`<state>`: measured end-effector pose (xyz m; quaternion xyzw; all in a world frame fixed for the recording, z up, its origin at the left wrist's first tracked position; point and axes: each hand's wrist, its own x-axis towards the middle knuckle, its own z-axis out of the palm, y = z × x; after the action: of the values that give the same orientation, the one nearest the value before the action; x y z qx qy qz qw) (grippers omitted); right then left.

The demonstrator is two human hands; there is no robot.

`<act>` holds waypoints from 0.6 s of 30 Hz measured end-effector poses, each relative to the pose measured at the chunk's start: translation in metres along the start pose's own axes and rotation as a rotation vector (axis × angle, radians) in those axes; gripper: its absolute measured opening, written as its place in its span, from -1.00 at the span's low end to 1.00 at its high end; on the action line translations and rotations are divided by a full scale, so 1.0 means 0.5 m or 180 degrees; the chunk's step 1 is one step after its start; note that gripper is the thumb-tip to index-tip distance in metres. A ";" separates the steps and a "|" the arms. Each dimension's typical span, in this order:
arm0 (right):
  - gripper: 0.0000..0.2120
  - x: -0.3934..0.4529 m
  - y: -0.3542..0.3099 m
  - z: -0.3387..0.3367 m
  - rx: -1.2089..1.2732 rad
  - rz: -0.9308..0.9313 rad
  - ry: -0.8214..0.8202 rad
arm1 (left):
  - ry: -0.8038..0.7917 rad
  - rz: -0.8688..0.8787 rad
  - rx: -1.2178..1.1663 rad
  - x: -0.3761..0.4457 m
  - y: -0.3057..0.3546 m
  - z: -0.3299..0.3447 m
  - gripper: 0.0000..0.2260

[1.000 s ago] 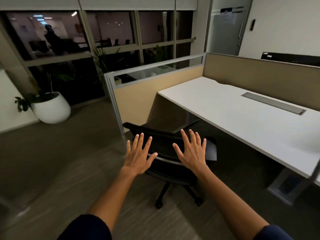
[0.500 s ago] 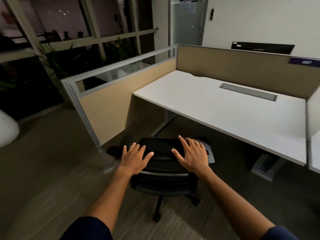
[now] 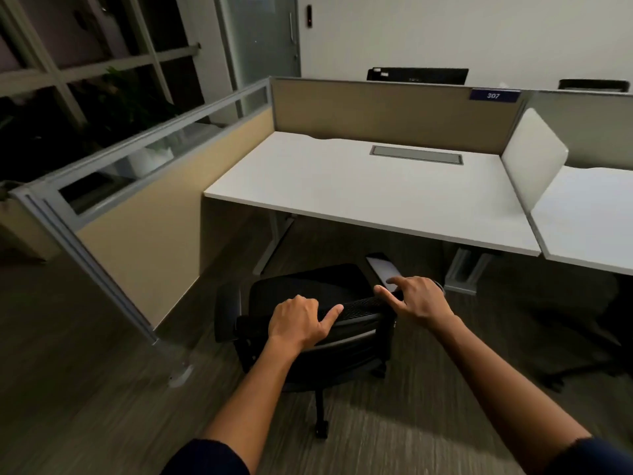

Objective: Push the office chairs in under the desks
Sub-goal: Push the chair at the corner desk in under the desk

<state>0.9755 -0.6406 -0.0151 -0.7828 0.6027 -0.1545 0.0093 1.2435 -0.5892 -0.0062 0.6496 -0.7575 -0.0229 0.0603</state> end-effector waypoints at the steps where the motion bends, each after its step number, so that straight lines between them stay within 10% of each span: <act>1: -0.10 -0.006 -0.010 0.002 0.0033 0.0063 0.0028 | 0.0013 0.0050 0.0016 -0.001 -0.012 -0.002 -0.34; 18: -0.24 0.012 -0.086 0.031 -0.0284 0.0562 0.0452 | 0.0149 0.0480 -0.0048 0.059 -0.120 -0.010 -0.30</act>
<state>1.0213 -0.6371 -0.0199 -0.7134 0.6747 -0.1811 -0.0547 1.2988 -0.6275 -0.0059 0.5906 -0.8025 -0.0088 0.0845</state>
